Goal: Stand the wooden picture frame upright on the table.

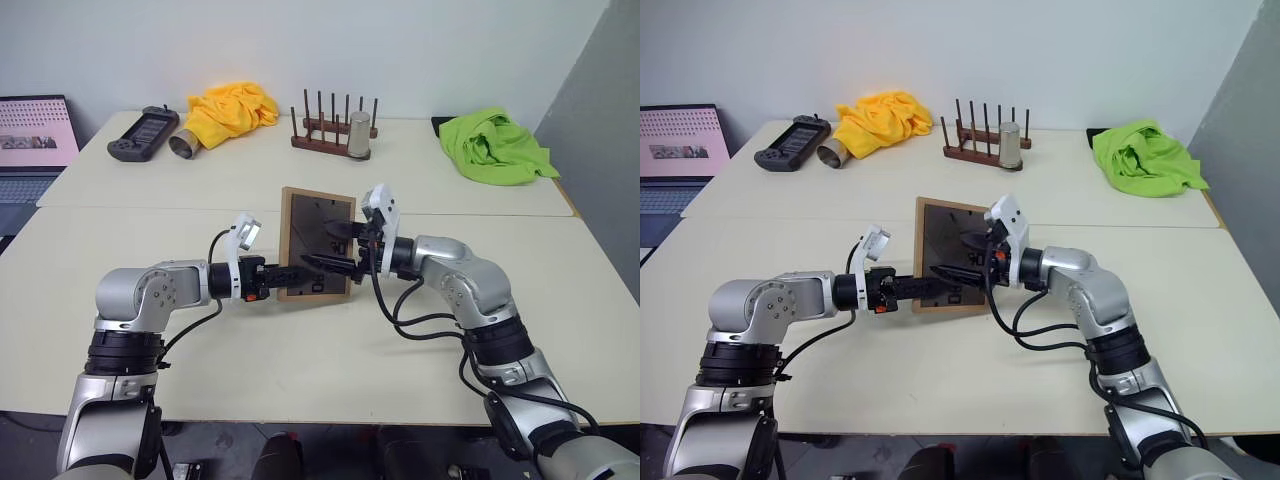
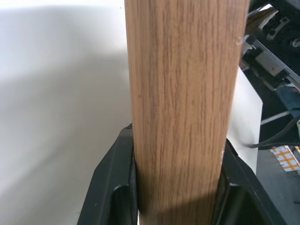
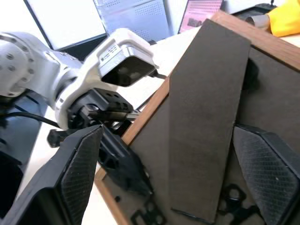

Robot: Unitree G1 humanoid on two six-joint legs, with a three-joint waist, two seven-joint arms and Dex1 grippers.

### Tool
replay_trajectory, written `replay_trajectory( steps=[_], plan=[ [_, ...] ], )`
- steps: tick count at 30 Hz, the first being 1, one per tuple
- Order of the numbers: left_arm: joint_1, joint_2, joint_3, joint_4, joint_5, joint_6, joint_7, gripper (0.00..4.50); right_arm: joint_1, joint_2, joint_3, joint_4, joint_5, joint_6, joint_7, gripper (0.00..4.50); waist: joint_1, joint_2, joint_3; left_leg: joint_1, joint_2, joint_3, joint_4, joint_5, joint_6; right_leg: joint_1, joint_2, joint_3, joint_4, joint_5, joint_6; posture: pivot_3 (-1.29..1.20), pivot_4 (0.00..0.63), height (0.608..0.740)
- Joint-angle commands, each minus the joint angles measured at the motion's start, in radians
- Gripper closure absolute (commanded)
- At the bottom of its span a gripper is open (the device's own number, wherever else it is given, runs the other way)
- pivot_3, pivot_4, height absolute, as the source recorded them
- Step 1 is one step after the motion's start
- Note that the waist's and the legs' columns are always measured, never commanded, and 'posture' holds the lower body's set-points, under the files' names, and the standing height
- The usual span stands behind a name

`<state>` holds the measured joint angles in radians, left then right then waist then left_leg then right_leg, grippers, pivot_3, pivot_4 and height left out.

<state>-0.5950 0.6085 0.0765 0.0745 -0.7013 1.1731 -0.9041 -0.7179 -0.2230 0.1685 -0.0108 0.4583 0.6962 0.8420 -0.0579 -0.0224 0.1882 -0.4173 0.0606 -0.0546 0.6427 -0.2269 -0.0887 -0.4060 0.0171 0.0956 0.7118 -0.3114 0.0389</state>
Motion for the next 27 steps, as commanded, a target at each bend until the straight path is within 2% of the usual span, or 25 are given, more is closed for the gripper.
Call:
replay_trajectory(
  steps=[1,6,11,18,20,27],
  plan=[
    [-0.015,0.004,0.017,-0.067,-0.039,0.000,-0.013,3.21,0.013,-0.010,-0.013,-0.112,0.093,0.072,0.041,0.02,0.000,0.000,0.000,0.000,0.000,0.000,0.000,0.000,0.000,0.000,0.000,0.000,0.000,0.000,0.000,0.00,0.150,0.740],
    [-0.008,-0.005,0.041,-0.071,-0.073,0.039,-0.019,3.21,0.054,-0.082,-0.057,-0.153,0.127,0.128,0.044,0.02,0.000,0.000,0.000,0.000,0.000,0.000,0.000,0.000,0.000,0.000,0.000,0.000,0.000,0.000,0.000,0.00,0.150,0.740],
    [0.015,0.024,0.046,-0.080,-0.108,0.086,-0.035,3.21,0.122,-0.214,-0.108,-0.209,0.157,0.168,0.078,0.02,0.000,0.000,0.000,0.000,0.000,0.000,0.000,0.000,0.000,0.000,0.000,0.000,-0.001,0.000,0.000,0.00,0.150,0.740],
    [0.032,0.052,0.058,-0.077,-0.155,0.146,-0.041,3.21,0.185,-0.348,-0.167,-0.239,0.155,0.142,0.098,0.02,-0.001,-0.001,0.000,0.000,0.000,0.000,0.000,0.000,0.000,0.000,0.001,0.000,-0.001,0.000,0.000,0.00,0.150,0.740],
    [0.040,0.060,0.053,-0.083,-0.159,0.147,-0.044,3.21,0.187,-0.352,-0.173,-0.240,0.161,0.137,0.091,0.02,-0.002,-0.001,0.000,0.000,0.000,0.000,0.000,0.000,0.000,0.000,0.001,0.000,-0.001,0.000,0.000,0.00,0.150,0.740],
    [0.025,0.042,0.036,-0.087,-0.164,0.147,-0.036,3.21,0.116,-0.206,-0.105,-0.225,0.135,0.096,-0.007,0.02,-0.006,-0.001,0.000,0.000,0.000,0.000,0.000,0.000,0.000,0.000,0.001,0.001,-0.001,0.000,0.000,0.00,0.150,0.740]
  ],
)
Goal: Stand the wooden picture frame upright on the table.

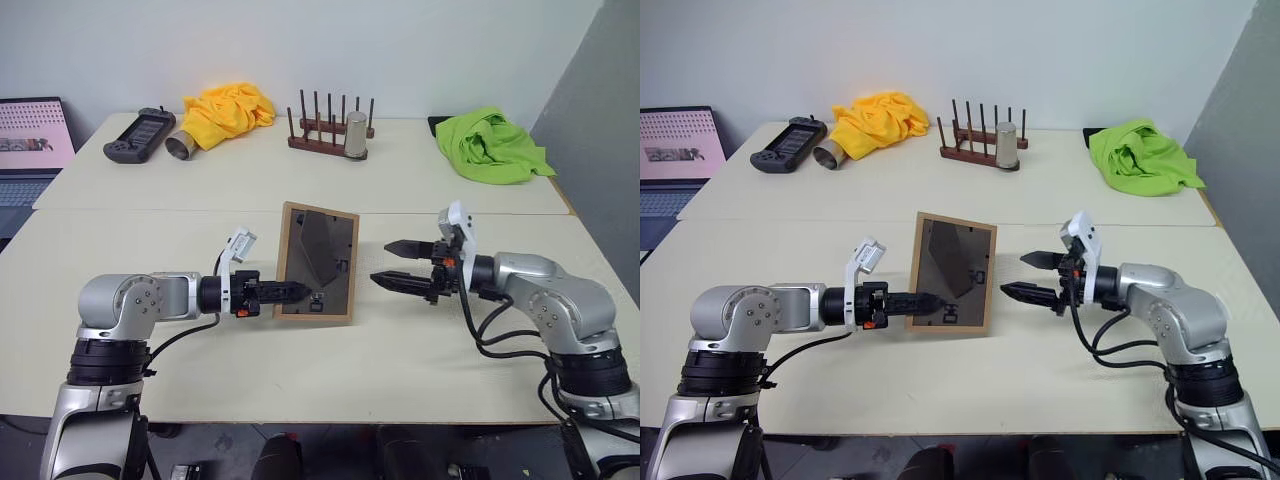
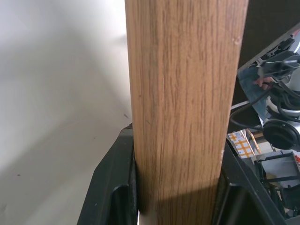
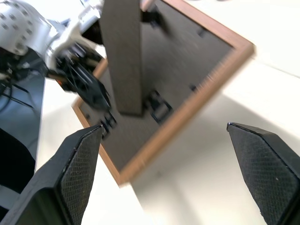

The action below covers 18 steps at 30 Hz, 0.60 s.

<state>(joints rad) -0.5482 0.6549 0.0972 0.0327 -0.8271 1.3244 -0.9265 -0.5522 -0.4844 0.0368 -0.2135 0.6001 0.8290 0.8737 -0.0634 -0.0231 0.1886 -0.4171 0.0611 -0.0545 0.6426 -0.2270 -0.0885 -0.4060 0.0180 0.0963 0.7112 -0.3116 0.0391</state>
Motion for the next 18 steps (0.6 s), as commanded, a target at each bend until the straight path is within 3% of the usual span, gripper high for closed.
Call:
replay_trajectory(
  steps=[1,4,9,14,18],
  plan=[
    [-0.024,-0.008,0.013,-0.044,-0.038,-0.004,-0.013,3.21,-0.062,0.087,0.045,-0.018,-0.017,-0.047,-0.055,0.02,0.000,0.000,0.000,0.000,0.000,0.000,0.000,0.000,0.000,0.000,0.000,0.000,0.000,0.000,0.000,0.00,0.150,0.740],
    [-0.026,-0.014,0.008,-0.050,-0.040,-0.001,-0.011,3.21,-0.094,0.167,0.080,-0.020,-0.016,-0.054,-0.091,0.02,0.001,0.000,0.000,0.000,0.000,0.000,0.000,0.000,0.000,0.000,0.000,0.000,0.000,0.000,0.000,0.00,0.150,0.740],
    [-0.015,-0.012,0.008,-0.055,-0.038,-0.005,-0.012,3.21,-0.090,0.185,0.067,-0.059,0.035,-0.009,-0.086,0.02,0.007,0.000,0.000,0.000,0.000,0.000,0.000,0.000,0.000,0.000,0.000,0.000,0.000,0.000,0.000,0.00,0.150,0.740],
    [0.005,-0.005,0.024,-0.061,-0.044,0.002,-0.005,3.21,-0.062,0.106,-0.035,-0.132,0.197,0.137,-0.070,0.02,0.009,0.000,0.000,-0.001,0.000,0.000,0.000,0.000,0.000,0.000,-0.001,-0.001,0.000,0.000,0.000,0.00,0.150,0.740],
    [0.012,-0.002,0.029,-0.060,-0.050,0.007,-0.001,3.21,-0.029,0.033,-0.055,-0.142,0.207,0.151,-0.064,0.02,0.007,0.000,0.000,-0.001,0.000,0.000,0.000,0.000,0.000,0.000,-0.001,-0.001,-0.001,0.000,0.000,0.00,0.150,0.740]
  ],
)
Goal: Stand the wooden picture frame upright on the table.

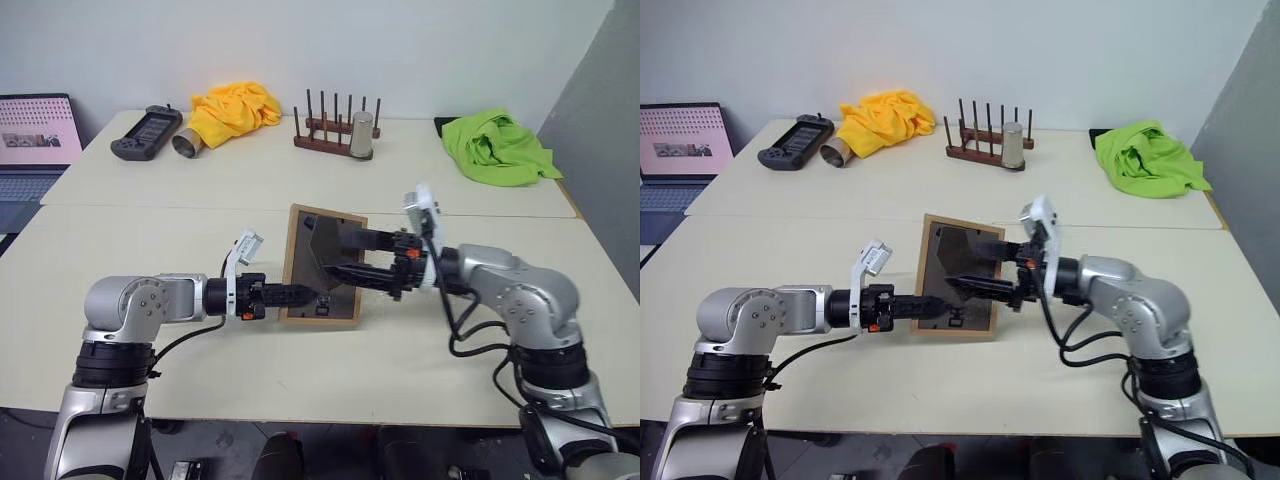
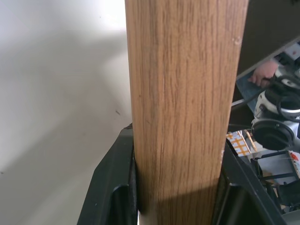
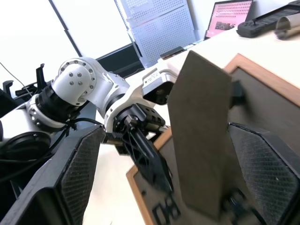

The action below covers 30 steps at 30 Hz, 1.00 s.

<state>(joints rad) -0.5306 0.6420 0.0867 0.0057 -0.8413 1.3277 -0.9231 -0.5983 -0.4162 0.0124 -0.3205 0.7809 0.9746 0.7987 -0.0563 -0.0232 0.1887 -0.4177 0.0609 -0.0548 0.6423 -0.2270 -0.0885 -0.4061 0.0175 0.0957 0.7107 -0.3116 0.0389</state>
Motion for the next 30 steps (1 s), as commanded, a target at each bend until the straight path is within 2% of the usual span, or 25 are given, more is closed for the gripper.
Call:
replay_trajectory(
  steps=[1,4,7,9,12,14,16,19,23,26,30],
  plan=[
    [-0.005,0.010,0.042,-0.031,-0.038,0.007,-0.002,3.21,0.024,-0.051,-0.028,-0.029,0.008,-0.011,0.008,0.02,0.000,0.000,0.000,0.000,0.000,0.000,0.000,0.000,0.000,0.000,0.000,0.000,0.000,0.000,0.000,0.00,0.150,0.740],
    [-0.013,0.001,0.058,-0.009,-0.053,0.031,0.011,3.21,0.054,-0.098,0.009,0.009,-0.119,-0.146,0.014,0.02,-0.003,0.000,0.000,0.000,0.000,0.000,0.000,0.000,0.000,0.000,0.000,0.000,0.000,0.000,0.000,0.00,0.150,0.740],
    [-0.025,-0.013,0.090,0.019,-0.082,0.083,0.029,3.21,0.077,-0.118,0.050,0.077,-0.291,-0.375,0.005,0.02,-0.003,0.000,0.000,0.000,0.000,0.000,0.000,0.000,0.000,0.000,0.000,0.000,0.000,-0.001,0.002,0.00,0.150,0.740],
    [-0.051,-0.042,0.148,0.069,-0.123,0.164,0.053,3.21,0.098,-0.164,0.130,0.187,-0.539,-0.749,-0.010,0.02,-0.002,0.000,0.000,0.000,0.000,0.000,0.000,0.000,0.000,0.000,0.000,0.000,0.000,-0.001,0.002,0.00,0.150,0.740],
    [-0.065,-0.070,0.204,0.117,-0.152,0.267,0.090,3.21,0.090,-0.247,0.242,0.408,-0.942,-1.344,-0.206,0.02,-0.003,-0.001,0.000,0.000,0.000,0.001,0.001,0.000,0.000,0.000,0.000,0.000,-0.001,-0.002,0.005,0.00,0.150,0.740],
    [-0.069,-0.075,0.221,0.148,-0.184,0.285,0.120,3.21,0.065,-0.287,0.283,0.506,-1.138,-1.589,-0.356,0.02,-0.003,-0.001,0.000,0.000,-0.001,0.001,0.000,0.000,0.000,0.000,0.000,0.001,-0.001,-0.003,0.005,0.00,0.150,0.740],
    [-0.066,-0.067,0.218,0.173,-0.239,0.287,0.150,3.21,0.041,-0.298,0.299,0.582,-1.270,-1.749,-0.485,0.02,-0.004,-0.001,0.000,0.000,-0.001,0.001,0.000,0.000,0.000,0.000,0.000,0.001,-0.001,0.000,0.001,0.00,0.150,0.740],
    [-0.045,-0.050,0.192,0.171,-0.321,0.287,0.187,3.21,0.000,-0.272,0.308,0.637,-1.403,-1.872,-0.635,0.02,-0.012,-0.001,0.000,0.001,-0.001,0.001,0.000,0.000,0.000,0.000,0.000,0.002,0.001,0.000,0.001,0.00,0.150,0.740],
    [-0.018,-0.045,0.164,0.156,-0.438,0.287,0.256,3.21,-0.069,-0.196,0.333,0.675,-1.531,-1.921,-0.775,0.02,-0.019,-0.001,0.000,0.002,0.000,0.001,0.001,0.001,-0.001,0.000,0.000,0.002,0.003,0.000,0.000,0.00,0.150,0.740],
    [0.003,-0.038,0.146,0.137,-0.516,0.287,0.308,3.21,-0.119,-0.140,0.356,0.708,-1.577,-1.945,-0.834,0.02,-0.022,-0.001,0.000,0.002,0.000,0.000,0.001,0.002,-0.003,0.000,-0.001,0.002,0.004,0.000,0.000,0.00,0.150,0.740],
    [0.009,-0.035,0.156,0.149,-0.593,0.287,0.378,3.21,-0.137,-0.128,0.378,0.733,-1.592,-1.981,-0.853,0.02,-0.016,-0.001,0.000,0.002,-0.001,0.000,0.001,0.002,-0.004,0.001,-0.001,0.001,0.003,0.000,0.000,0.00,0.150,0.740]
  ],
)
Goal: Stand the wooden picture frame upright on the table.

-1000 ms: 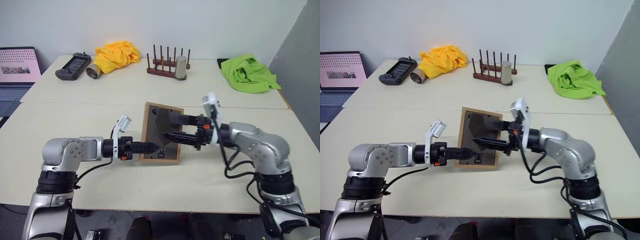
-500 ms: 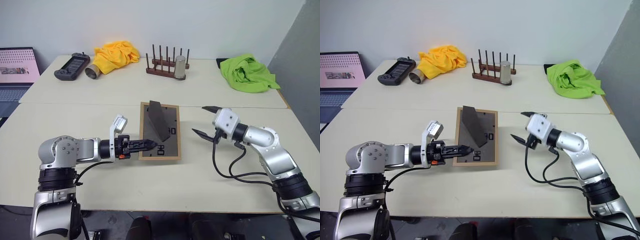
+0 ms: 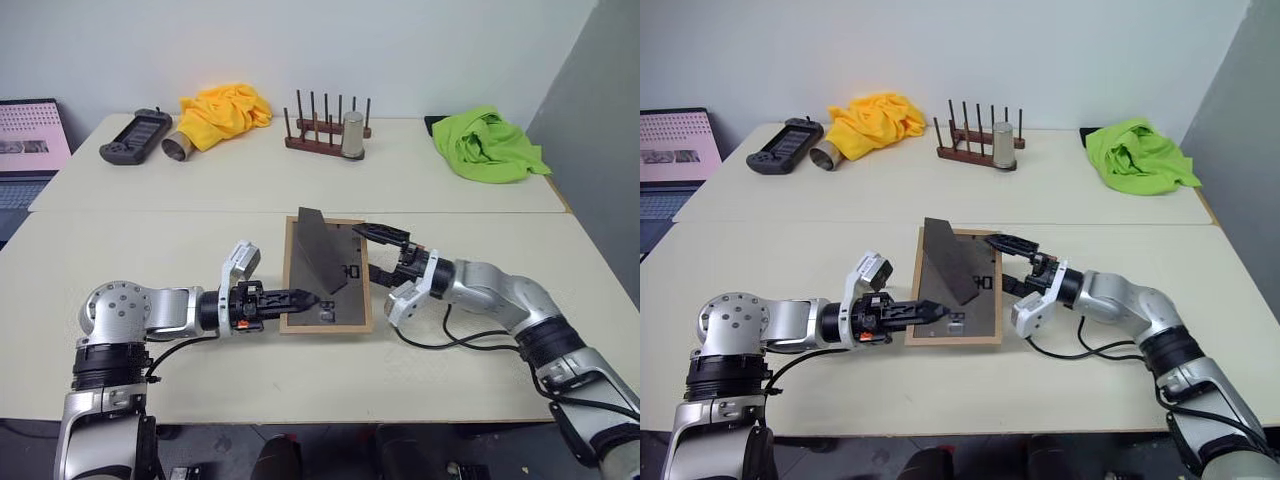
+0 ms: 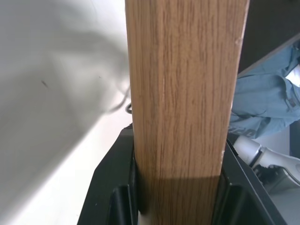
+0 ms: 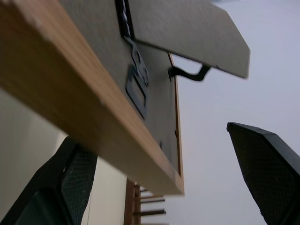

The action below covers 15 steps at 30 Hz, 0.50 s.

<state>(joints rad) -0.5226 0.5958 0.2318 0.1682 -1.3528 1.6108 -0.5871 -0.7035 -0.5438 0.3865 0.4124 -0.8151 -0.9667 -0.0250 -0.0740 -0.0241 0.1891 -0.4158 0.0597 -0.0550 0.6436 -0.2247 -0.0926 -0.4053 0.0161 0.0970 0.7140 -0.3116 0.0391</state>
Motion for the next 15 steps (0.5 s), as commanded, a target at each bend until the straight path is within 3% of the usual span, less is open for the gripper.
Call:
replay_trajectory(
  steps=[1,4,12,15],
  plan=[
    [0.002,0.012,0.012,-0.015,-0.093,0.004,0.056,3.21,-0.032,0.000,0.008,0.005,0.006,-0.046,-0.028,0.02,0.003,0.000,0.000,0.000,0.000,0.000,0.000,0.000,0.000,0.000,0.000,0.000,0.000,0.000,0.000,0.00,0.150,0.740],
    [0.012,0.013,0.014,-0.018,-0.127,0.004,0.095,3.21,-0.034,0.002,0.015,0.020,0.033,-0.073,-0.019,0.47,0.004,0.000,0.000,0.000,-0.001,0.000,0.000,0.000,0.000,0.001,-0.001,0.000,0.000,0.000,0.000,0.00,0.150,0.740],
    [0.029,0.016,0.020,-0.024,-0.188,0.003,0.165,3.21,-0.040,0.000,0.011,0.039,0.039,-0.087,-0.022,2.32,0.007,0.000,0.000,0.000,0.000,0.000,0.000,0.000,0.000,0.001,-0.001,0.000,0.000,0.000,0.000,0.00,0.150,0.740],
    [0.036,0.024,0.017,-0.037,-0.194,-0.002,0.175,3.21,-0.042,-0.001,0.008,0.045,0.038,-0.086,-0.021,2.70,0.007,0.000,0.000,0.000,0.000,0.000,0.001,0.000,0.000,0.001,-0.001,0.000,0.000,0.000,0.000,0.00,0.150,0.740]
  ],
)
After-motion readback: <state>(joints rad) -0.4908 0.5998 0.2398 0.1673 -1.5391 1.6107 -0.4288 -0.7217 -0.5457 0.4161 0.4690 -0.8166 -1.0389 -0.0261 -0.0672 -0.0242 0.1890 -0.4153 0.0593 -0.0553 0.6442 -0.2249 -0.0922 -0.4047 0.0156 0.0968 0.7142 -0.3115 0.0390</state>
